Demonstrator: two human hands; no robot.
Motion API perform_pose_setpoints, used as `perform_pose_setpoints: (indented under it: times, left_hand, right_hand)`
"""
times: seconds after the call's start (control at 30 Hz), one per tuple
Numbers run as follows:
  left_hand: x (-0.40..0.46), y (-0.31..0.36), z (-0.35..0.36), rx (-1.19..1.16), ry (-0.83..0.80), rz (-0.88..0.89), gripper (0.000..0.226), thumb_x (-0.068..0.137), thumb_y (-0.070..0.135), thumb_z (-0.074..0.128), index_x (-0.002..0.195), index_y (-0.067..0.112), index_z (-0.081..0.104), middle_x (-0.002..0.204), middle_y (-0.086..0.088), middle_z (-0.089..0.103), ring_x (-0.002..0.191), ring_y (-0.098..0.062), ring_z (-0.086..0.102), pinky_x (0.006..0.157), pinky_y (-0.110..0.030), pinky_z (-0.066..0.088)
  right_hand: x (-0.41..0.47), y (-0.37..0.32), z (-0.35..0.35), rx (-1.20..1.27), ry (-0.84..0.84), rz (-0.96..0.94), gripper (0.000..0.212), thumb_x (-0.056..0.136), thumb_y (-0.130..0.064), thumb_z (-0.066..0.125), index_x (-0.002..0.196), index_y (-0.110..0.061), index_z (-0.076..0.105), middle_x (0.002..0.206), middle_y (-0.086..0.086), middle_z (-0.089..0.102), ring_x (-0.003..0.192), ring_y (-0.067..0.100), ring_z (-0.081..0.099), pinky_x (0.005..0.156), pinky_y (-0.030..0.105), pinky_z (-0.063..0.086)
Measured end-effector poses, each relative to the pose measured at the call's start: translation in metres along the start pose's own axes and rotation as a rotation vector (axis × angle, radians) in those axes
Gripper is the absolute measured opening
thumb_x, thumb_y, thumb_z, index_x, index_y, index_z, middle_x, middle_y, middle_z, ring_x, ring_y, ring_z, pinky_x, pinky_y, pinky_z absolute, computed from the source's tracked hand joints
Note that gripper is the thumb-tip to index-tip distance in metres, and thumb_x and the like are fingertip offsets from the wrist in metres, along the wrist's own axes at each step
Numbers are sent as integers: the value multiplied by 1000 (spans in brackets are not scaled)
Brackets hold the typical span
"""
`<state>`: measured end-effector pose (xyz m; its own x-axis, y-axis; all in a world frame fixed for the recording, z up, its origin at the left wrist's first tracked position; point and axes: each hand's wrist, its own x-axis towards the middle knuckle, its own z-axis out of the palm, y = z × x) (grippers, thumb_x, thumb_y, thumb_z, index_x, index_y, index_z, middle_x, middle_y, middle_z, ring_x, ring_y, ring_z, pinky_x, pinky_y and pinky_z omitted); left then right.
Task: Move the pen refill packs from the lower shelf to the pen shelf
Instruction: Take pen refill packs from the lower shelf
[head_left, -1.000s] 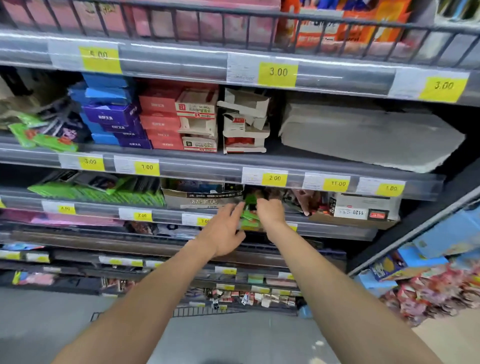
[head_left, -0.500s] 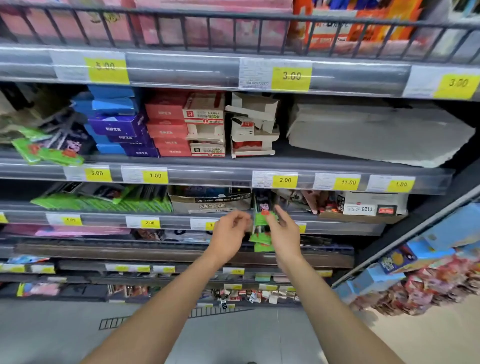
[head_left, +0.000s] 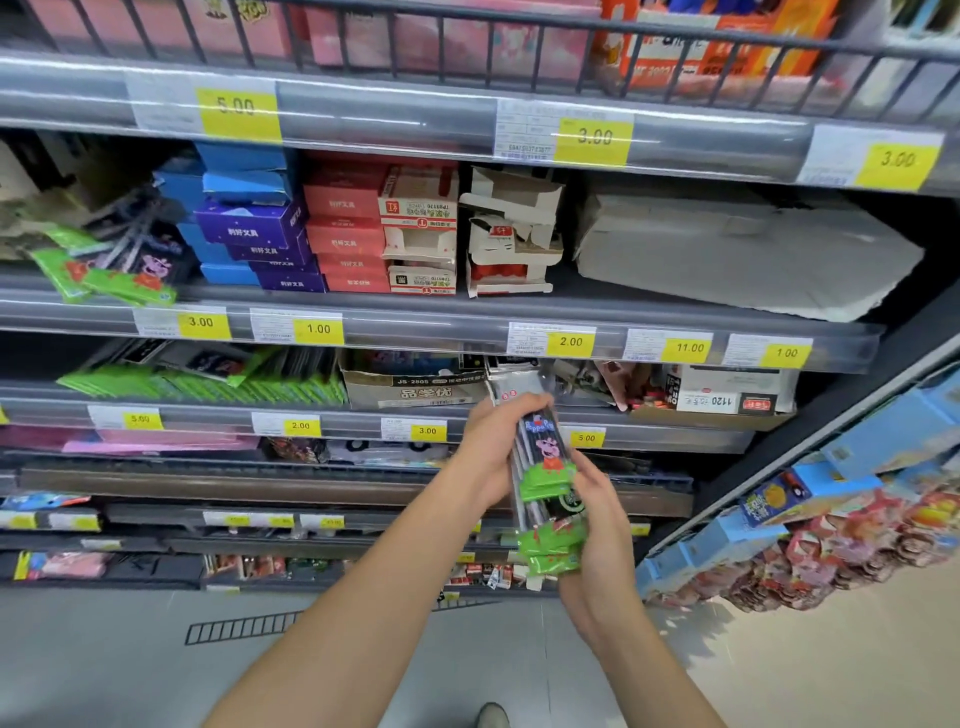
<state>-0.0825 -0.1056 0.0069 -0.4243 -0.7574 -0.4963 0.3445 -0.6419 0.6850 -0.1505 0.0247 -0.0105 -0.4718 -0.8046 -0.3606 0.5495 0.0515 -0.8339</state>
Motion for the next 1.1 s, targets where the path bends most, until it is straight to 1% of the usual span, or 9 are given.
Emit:
perform_pose_setpoints:
  times: [0.07, 0.17, 0.27, 0.4, 0.47, 0.57, 0.73, 0.9, 1.1]
  left_hand:
    - [-9, 3, -3, -79, 19, 81, 26, 88, 3, 79, 109, 7, 65, 86, -12, 79, 72, -24, 76, 71, -41, 63]
    - [-31, 3, -8, -149, 31, 183, 33, 93, -6, 68, 123, 4, 59, 105, -15, 82, 83, -23, 80, 68, -36, 64]
    - [-55, -4, -24, -221, 17, 225, 40, 94, -10, 65, 128, 7, 51, 115, -19, 79, 88, -29, 80, 71, -36, 65]
    - [-84, -3, -62, -293, 68, 277, 42, 92, -7, 68, 129, 7, 53, 120, -24, 76, 91, -33, 79, 77, -47, 66]
    - [-98, 8, -87, -338, 93, 310, 38, 91, -7, 69, 124, 7, 56, 114, -22, 77, 85, -32, 78, 80, -50, 64]
    - [-119, 33, -130, -332, 148, 383, 28, 93, -6, 67, 116, 8, 60, 102, -17, 75, 76, -26, 75, 71, -41, 63]
    - [-159, 59, -186, -272, 173, 379, 36, 93, -1, 70, 129, -3, 65, 114, -20, 75, 96, -30, 76, 81, -39, 62]
    - [-194, 79, -230, -170, 140, 390, 54, 72, 13, 86, 123, 3, 72, 117, -22, 78, 104, -31, 77, 83, -36, 62]
    - [-191, 125, -270, -159, 227, 301, 28, 86, 4, 75, 111, 2, 62, 86, -13, 68, 70, -23, 72, 58, -29, 58]
  right_hand:
    - [-8, 3, 1, 203, 50, 89, 46, 87, -40, 65, 123, -13, 68, 117, 14, 71, 94, 26, 70, 72, 39, 56]
    - [-12, 8, 12, 309, 101, 137, 43, 90, -47, 56, 110, -12, 70, 105, 13, 71, 85, 25, 68, 67, 35, 52]
    - [-13, 11, 38, 322, 98, 192, 32, 93, -43, 55, 97, -16, 71, 95, 12, 74, 74, 24, 72, 62, 33, 55]
    - [-25, 27, 89, 279, 36, 235, 23, 95, -31, 55, 97, -13, 69, 103, 18, 75, 84, 29, 74, 72, 39, 59]
    - [-36, 38, 112, 175, 37, 162, 19, 93, -27, 58, 93, -14, 73, 103, 16, 75, 90, 31, 73, 79, 45, 58]
    - [-60, 56, 143, -47, 57, -101, 24, 90, -36, 58, 93, -20, 75, 104, 4, 75, 106, 28, 69, 98, 51, 50]
    - [-101, 110, 199, -388, -131, -431, 24, 104, -32, 51, 120, -38, 67, 126, -14, 66, 120, 4, 60, 104, 34, 47]
    - [-116, 138, 248, -524, -117, -477, 29, 109, -34, 41, 132, -41, 56, 121, -36, 58, 115, -15, 55, 104, 28, 48]
    - [-123, 155, 279, -803, -322, -591, 39, 107, -30, 40, 146, -29, 49, 149, -16, 45, 145, 7, 37, 123, 38, 29]
